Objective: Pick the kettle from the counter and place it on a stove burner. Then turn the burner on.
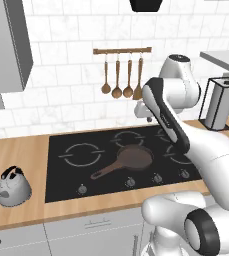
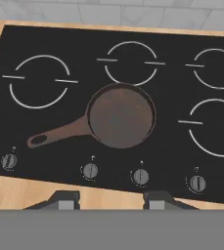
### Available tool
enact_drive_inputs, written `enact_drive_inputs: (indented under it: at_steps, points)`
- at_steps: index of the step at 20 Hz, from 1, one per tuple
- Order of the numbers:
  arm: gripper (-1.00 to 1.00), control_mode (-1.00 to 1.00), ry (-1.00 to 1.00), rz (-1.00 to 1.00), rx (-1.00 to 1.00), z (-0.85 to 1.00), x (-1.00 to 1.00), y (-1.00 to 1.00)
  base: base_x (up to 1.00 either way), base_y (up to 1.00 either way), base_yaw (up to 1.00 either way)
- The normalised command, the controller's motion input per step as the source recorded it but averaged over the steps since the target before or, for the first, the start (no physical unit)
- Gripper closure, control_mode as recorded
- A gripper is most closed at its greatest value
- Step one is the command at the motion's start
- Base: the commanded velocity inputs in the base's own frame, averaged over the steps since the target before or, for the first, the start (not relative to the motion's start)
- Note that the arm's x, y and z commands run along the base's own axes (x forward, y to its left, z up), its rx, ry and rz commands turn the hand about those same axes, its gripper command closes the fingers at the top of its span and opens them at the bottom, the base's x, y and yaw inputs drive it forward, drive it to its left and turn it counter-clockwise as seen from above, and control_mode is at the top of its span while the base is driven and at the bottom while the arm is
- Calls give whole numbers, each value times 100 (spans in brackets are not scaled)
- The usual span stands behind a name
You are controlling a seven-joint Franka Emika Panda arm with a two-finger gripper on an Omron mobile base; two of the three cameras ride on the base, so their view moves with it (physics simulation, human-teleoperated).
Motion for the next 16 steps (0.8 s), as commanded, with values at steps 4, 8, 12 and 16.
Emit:
enact_drive_inputs:
  at_steps: [4,8,12,16]
  points:
    - [-100,-100,-10,4,0,-2,-62,34,0,0,0]
    - [-100,-100,-21,4,-7,-21,-59,100,0,0,0]
    - [-100,-100,-27,2,-5,-24,-28,100,0,0,0]
    - [-100,-100,-23,0,-1,-18,-16,100,0,0,0]
